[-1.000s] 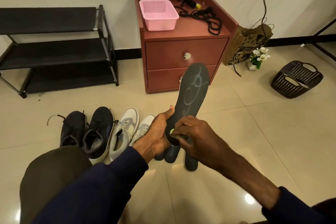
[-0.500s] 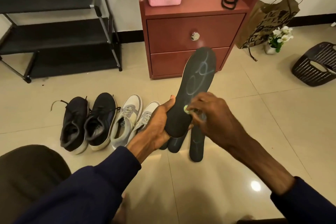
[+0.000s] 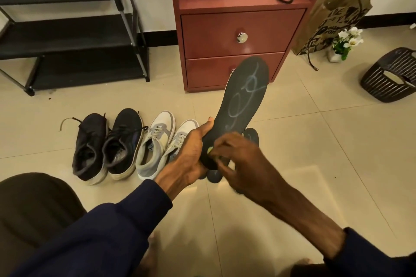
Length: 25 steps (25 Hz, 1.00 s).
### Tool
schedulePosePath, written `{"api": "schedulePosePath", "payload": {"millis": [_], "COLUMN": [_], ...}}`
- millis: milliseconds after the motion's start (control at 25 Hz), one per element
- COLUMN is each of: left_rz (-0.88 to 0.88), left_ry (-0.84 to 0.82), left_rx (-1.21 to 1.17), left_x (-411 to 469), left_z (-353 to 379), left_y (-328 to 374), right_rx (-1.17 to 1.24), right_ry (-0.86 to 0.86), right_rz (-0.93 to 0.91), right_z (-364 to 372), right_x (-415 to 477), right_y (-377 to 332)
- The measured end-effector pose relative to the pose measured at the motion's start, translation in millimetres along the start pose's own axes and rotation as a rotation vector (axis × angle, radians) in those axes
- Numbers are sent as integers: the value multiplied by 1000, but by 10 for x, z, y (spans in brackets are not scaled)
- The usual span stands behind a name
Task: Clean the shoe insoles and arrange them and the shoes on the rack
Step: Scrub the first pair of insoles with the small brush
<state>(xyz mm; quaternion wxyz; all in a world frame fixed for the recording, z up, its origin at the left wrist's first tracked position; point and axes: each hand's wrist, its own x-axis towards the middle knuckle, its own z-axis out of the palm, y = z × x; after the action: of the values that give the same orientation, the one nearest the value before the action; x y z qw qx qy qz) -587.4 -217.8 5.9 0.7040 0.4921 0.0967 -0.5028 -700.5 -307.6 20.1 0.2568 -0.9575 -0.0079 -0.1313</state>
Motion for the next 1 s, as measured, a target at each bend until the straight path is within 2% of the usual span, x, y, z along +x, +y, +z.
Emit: {"api": "schedulePosePath", "payload": {"millis": [80, 200, 240, 280, 400, 440, 520, 600, 760, 800, 920, 960, 1000], "left_rz": [-4, 22, 25, 25, 3, 8, 37, 38, 15, 22, 40, 44, 44], "left_ry": [4, -51, -55, -43, 0, 6, -1, 0, 33, 26, -9, -9, -6], "left_rx": [0, -43, -51, -48, 4, 1, -35, -18, 49, 37, 15, 16, 20], "left_x": [-10, -52, -53, -72, -48, -48, -53, -48, -69, -48, -79, -58, -57], "left_z": [-27, 38, 30, 33, -18, -12, 27, 14, -48, -57, -18, -33, -45], "left_y": [-28, -12, -11, -6, -34, -39, -39, -41, -126, -142, -131, -138, -138], "right_rx": [-6, -151, -152, -110, 16, 2, -123, -157, -3, -2, -151, -147, -92], "right_ry": [-130, 137, 175, 137, -131, -144, 71, 162, -116, -107, 188, 220, 171], "right_rz": [-60, 110, 141, 130, -42, -30, 57, 137, -51, -15, 158, 177, 155], "right_z": [-100, -264, -250, -167, -61, -131, -213, -192, 19, -43, -162, -126, -31], "right_x": [-30, 160, 175, 133, -88, -71, 25, 61, -136, -86, 84, 87, 49], "right_y": [14, 359, 334, 242, -25, 45, 310, 308, -18, 82, 372, 313, 191]}}
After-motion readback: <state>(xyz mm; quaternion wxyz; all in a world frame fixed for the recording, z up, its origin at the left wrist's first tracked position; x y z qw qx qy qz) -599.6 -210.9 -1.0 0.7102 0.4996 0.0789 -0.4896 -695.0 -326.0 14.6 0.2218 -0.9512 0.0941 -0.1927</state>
